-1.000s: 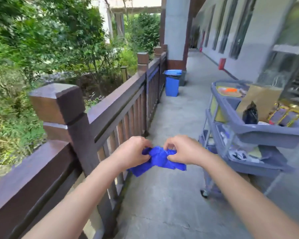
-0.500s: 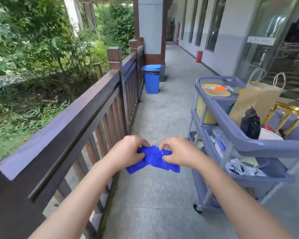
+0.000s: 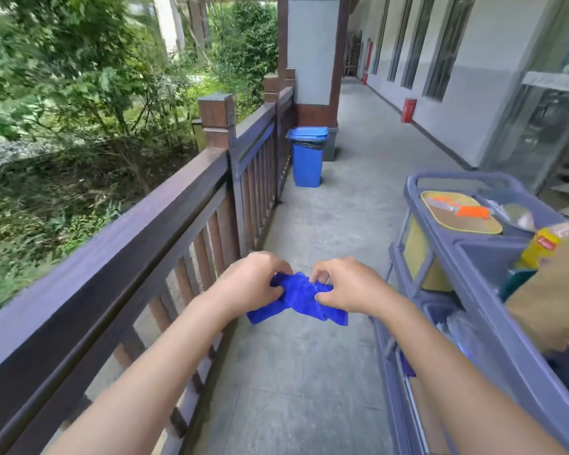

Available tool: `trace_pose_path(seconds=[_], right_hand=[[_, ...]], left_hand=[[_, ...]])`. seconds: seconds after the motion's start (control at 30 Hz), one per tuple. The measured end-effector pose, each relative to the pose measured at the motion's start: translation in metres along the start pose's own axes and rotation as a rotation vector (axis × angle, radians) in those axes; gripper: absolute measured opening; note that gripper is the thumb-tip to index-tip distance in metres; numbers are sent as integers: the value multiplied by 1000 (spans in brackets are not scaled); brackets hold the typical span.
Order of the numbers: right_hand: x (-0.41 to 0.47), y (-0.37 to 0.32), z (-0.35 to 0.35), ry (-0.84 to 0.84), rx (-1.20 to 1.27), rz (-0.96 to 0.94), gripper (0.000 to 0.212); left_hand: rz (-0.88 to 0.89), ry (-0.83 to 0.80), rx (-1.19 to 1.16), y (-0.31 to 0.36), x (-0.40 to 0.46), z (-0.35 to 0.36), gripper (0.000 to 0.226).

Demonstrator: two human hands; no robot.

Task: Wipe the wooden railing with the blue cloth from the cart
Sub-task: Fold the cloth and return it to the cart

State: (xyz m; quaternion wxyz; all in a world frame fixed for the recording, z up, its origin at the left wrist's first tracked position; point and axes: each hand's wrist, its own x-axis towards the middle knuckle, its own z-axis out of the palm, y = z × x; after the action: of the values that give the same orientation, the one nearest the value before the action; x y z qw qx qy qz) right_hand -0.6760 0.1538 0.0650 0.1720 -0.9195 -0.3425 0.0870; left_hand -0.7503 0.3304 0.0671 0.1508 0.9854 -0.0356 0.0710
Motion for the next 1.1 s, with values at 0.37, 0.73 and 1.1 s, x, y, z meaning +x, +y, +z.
trace_pose_path(seconds=[0.37,0.73,1.1], right_hand=[[213,85,-36,61,12,149,25],[380,177,-84,111,42,277,21],[501,351,-131,187,166,436,25]], left_hand=[[144,-85,-3,-102,242,15,28],[247,-147,-64,-157,459,28,26],[354,-238,-82,-132,693,88,23]])
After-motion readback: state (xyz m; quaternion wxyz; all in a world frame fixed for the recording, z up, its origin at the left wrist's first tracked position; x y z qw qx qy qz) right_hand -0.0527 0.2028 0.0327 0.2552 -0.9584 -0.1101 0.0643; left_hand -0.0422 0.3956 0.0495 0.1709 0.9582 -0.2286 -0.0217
